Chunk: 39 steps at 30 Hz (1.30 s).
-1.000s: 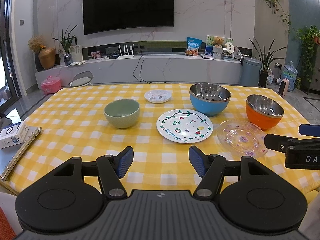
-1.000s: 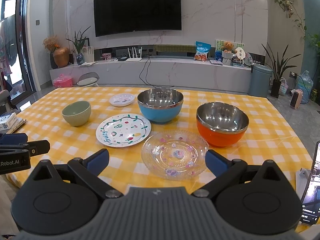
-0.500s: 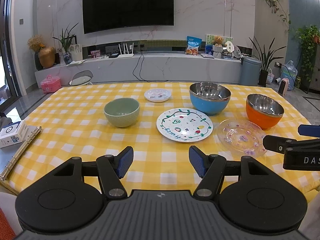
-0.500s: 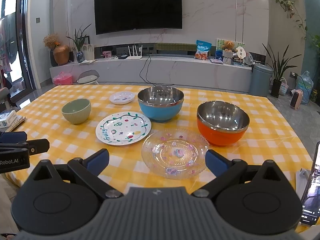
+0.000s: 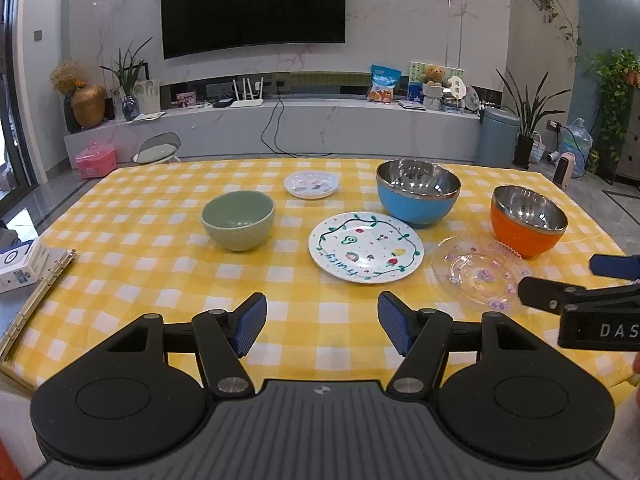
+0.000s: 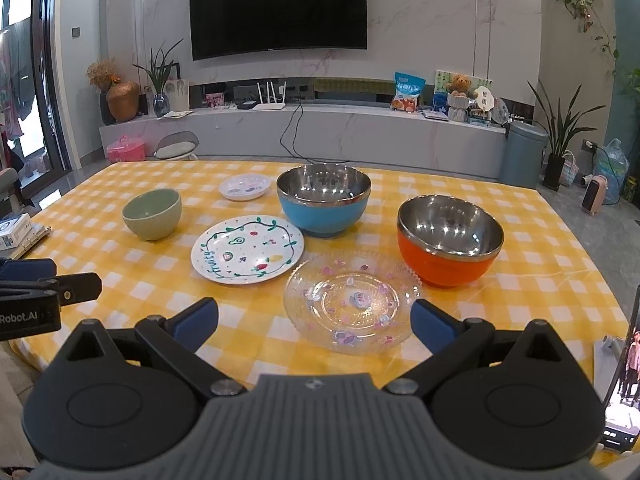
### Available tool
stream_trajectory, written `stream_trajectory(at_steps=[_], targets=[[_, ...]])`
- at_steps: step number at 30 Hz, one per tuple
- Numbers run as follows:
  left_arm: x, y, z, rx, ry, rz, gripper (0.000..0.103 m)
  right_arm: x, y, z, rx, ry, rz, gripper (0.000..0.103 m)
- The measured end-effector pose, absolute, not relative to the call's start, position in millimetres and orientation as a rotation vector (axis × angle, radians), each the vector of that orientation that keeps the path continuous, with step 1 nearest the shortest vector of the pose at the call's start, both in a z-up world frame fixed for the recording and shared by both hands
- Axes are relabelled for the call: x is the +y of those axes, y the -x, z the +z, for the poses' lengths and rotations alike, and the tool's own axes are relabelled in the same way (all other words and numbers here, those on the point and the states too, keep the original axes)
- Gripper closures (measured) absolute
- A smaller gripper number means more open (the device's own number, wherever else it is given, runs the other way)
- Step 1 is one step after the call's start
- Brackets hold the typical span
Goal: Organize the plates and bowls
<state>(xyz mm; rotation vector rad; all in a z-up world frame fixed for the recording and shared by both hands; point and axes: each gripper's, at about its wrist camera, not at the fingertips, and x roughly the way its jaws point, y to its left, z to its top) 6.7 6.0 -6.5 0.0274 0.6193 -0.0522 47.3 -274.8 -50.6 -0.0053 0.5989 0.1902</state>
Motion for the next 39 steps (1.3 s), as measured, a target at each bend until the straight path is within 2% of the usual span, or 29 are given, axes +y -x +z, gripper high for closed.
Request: stream_trajectory(at_steps=[7,9,12,13,17,19,21,24,32,34,35,39], targets=[[13,-31,5,0.652,0.022,-0.082,0.028,-267,-71,-58,0.648,-0.073,0.201,0.006],[15,-40,6,0.659,0.036,-0.084,0.028,-263,-78,-61,0.661,-0.075,0.185,0.016],[16,-55,7,0.676,0.065,-0.092,0.028,-259,-90,-65,0.675,-0.075,0.176,0.019],[16,-60,7,0.682,0.082,-0.099,0.029,-258,-94,-67,0.675,-0.080,0.173,0.020],[13,-77,3,0.710,0.153,-0.138,0.038,-262,-112,-73,0.702,-0.103,0.142,0.034],[8,-83,-1,0.726,0.192,-0.173,0.043,-271,-117,-77,0.705,-0.143,0.111,0.037],[0,-90,-7,0.746,0.217,-0.203,0.044,-282,-120,-80,0.707,-0.178,0.094,0.044],[-14,-98,-16,0.771,0.224,-0.218,0.048,-299,-125,-85,0.733,-0.223,0.015,0.044],[-51,-113,-32,0.793,0.197,-0.260,0.048,-344,-136,-105,0.776,-0.445,-0.124,0.044],[-56,-117,-38,0.799,0.222,-0.275,0.048,-354,-137,-109,0.788,-0.508,-0.143,0.048],[-57,-119,-41,0.805,0.241,-0.280,0.048,-359,-136,-110,0.790,-0.531,-0.150,0.055],[-63,-128,-52,0.835,0.290,-0.286,0.048,-369,-134,-111,0.777,-0.594,-0.181,0.056]])
